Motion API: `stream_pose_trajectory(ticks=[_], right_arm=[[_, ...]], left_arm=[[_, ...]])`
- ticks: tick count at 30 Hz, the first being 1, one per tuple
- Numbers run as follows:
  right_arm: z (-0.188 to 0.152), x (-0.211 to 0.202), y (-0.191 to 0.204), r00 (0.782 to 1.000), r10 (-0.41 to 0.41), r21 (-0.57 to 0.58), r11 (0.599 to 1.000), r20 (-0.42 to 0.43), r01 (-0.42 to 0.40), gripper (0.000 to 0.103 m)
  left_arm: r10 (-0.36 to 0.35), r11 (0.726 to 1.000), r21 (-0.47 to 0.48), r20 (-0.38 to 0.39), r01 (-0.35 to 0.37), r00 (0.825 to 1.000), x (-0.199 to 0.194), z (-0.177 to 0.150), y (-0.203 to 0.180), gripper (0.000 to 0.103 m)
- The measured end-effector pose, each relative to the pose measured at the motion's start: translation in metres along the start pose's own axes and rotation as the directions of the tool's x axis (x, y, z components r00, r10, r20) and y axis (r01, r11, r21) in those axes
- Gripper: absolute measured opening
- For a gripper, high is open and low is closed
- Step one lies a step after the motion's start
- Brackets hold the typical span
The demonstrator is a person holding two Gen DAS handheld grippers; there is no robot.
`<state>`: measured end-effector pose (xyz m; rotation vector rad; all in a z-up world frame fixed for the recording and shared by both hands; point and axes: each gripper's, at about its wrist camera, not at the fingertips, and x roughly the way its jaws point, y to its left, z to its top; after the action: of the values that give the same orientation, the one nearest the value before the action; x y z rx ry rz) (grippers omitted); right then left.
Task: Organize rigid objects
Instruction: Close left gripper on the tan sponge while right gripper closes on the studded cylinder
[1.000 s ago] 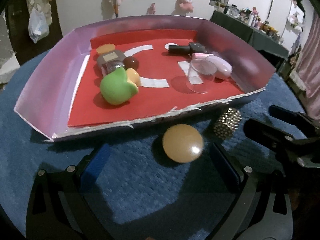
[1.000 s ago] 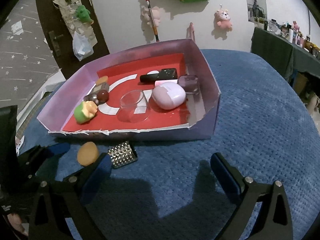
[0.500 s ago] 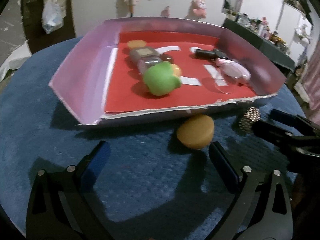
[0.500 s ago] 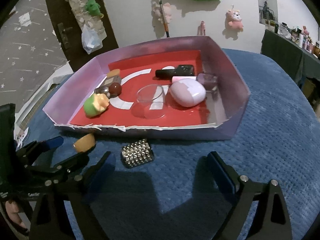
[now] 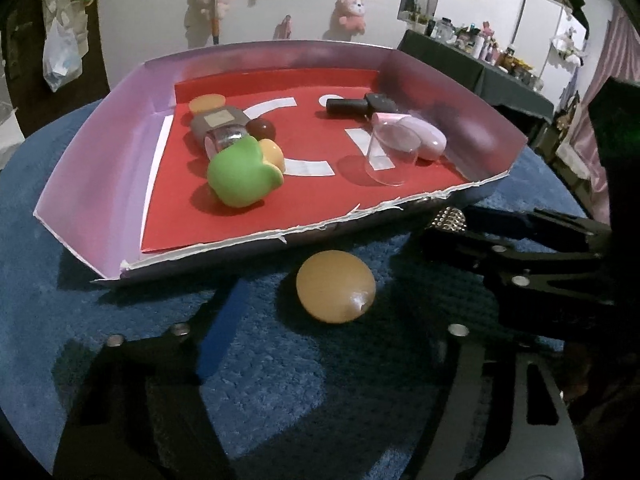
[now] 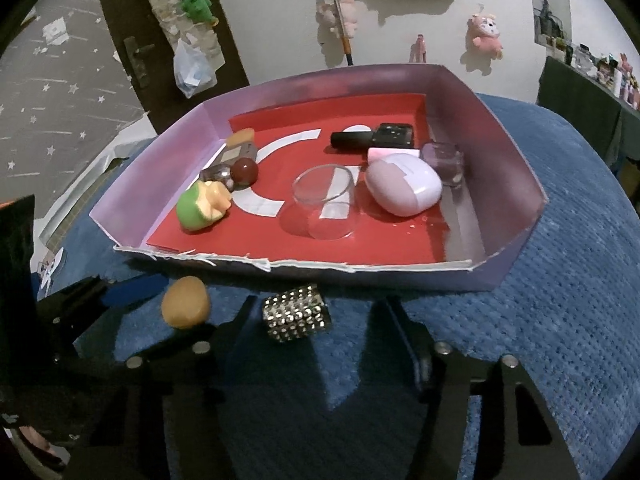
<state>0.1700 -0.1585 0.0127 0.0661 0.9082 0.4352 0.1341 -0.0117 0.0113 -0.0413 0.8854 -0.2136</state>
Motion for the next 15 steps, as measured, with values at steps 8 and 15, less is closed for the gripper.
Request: stream_pose_trajectory(ticks=[8,15], right_arm=[[-0.0001,0.0022,0.0087,1.000,0.027,-0.018,0.999,-0.009,-0.027,0.037],[-0.0027,-0.0018,0.0087,0.999,0.041,0.007,0.999,0.000,-0.041,0.036]], left_arm=[[-0.032,0.999,-0.002,0.021,0.032,0.999,-0.0017,-0.0018,0.0003,0.041],[-0.064,0.998,-0.004,0.026,0.064,0.998,-0.0027,-0.0027,-0.0001,0.036]])
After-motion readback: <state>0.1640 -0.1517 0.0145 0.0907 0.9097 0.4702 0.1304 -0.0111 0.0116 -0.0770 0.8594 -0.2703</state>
